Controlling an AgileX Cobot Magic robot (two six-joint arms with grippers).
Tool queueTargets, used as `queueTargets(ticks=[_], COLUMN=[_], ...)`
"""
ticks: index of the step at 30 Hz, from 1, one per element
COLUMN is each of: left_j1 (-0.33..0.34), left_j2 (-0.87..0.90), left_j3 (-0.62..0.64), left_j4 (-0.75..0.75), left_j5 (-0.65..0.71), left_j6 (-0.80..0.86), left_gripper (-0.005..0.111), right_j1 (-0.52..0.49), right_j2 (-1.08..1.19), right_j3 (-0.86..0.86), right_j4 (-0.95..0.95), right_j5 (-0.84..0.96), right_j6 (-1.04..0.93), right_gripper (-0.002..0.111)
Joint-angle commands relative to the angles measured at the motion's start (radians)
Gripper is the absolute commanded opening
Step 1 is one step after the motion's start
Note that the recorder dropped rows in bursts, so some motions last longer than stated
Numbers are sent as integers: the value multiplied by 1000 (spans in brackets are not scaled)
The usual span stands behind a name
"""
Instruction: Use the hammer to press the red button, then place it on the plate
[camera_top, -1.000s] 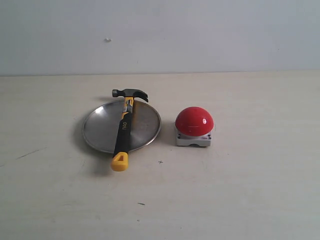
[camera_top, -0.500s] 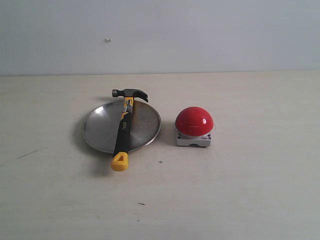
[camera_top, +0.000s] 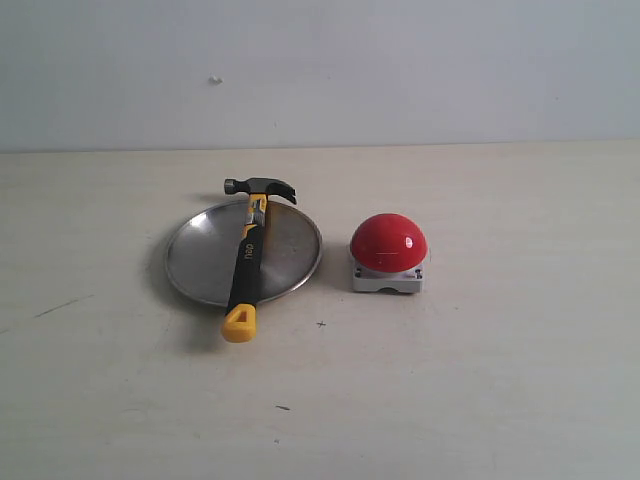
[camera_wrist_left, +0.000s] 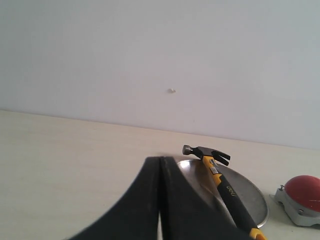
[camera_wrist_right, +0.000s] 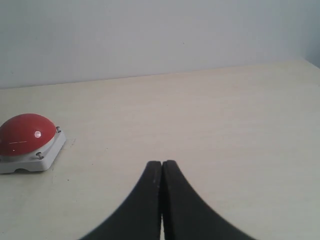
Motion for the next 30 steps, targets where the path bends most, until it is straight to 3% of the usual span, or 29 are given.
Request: queueTargets(ticks=[1, 4, 6, 9, 12, 30], left_j1=[2, 2, 2, 2, 2, 2], left_j2=[-5, -5, -5, -5, -5, -5], left_j3=[3, 3, 3, 3, 3, 3], left_j4=[5, 8, 171, 331, 393, 393], left_j5=[-1, -1, 13, 143, 238, 283], left_j6=[-4, -4, -2, -53, -53, -53], left_gripper=[0, 0, 0, 0, 0, 0], right_j1=[-5, -5, -5, -5, -5, -5], right_j2=[-6, -6, -6, -6, -6, -6], right_j3=[4, 4, 4, 4, 4, 4], right_j4=[5, 5, 5, 5, 5, 7], right_j5=[-2, -2, -2, -2, -2, -2], right_j6=[-5, -5, -5, -5, -5, -5], right_gripper=[0, 0, 0, 0, 0, 0])
